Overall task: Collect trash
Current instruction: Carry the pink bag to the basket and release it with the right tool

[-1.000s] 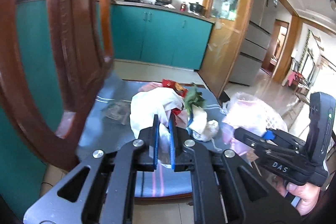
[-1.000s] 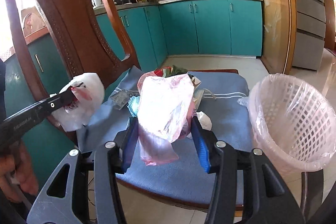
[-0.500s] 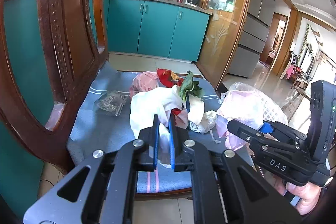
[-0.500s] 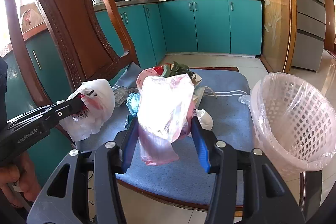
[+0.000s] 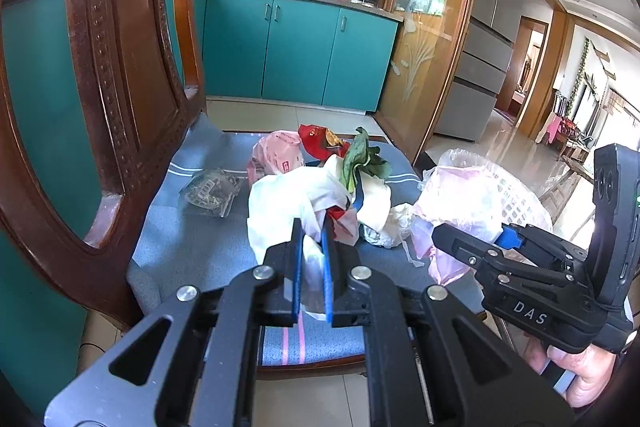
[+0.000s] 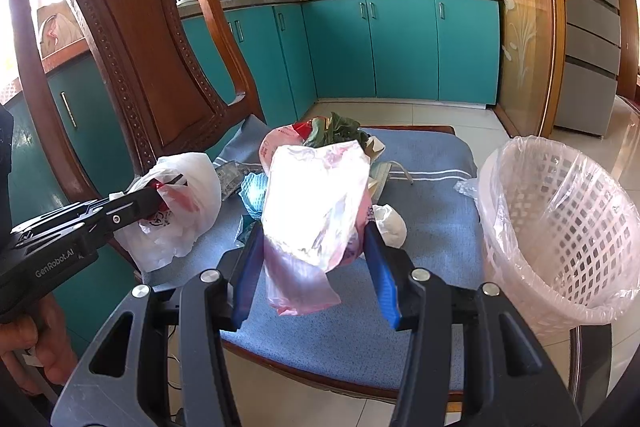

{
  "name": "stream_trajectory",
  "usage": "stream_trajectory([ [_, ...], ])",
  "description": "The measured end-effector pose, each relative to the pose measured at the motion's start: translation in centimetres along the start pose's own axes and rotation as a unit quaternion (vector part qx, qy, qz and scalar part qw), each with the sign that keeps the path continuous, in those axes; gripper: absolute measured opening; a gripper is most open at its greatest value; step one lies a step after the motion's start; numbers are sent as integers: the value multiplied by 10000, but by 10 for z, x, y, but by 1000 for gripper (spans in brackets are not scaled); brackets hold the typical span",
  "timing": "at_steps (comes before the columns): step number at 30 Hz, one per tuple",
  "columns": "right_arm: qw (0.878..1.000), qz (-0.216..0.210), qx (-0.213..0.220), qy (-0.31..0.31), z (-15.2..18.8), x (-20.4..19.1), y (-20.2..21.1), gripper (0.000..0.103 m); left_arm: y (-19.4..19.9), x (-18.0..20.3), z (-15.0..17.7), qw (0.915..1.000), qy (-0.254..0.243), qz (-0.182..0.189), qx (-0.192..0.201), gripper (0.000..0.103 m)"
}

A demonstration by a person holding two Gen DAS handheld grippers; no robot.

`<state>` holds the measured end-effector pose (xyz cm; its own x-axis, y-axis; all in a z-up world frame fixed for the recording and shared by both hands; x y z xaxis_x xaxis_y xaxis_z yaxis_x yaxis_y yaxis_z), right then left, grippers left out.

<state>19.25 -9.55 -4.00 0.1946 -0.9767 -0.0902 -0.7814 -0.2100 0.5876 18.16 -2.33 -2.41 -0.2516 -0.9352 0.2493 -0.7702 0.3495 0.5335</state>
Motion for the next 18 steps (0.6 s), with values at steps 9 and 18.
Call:
stream_trajectory([
  [9,10000,11,-3,-2,-1,-1,-1,50,-2,-1,4,10000,-36,-21,-70,9],
  [18,9969,610,378,-312,-28,58,7,50,-4,-3,5,9999,-39,-23,-100,9],
])
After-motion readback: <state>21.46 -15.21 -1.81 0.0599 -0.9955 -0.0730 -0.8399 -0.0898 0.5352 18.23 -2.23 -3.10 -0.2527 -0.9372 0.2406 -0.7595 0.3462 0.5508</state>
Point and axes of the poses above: each gripper's, at about its wrist camera, not at the fingertips, and y roughly against the way its jaws point, x to its right, z to its underside, the point moved 10 cm from there along -y, roughly the way its jaws point, and after that the axes turned 9 degrees about z, right-handed, at the moved point
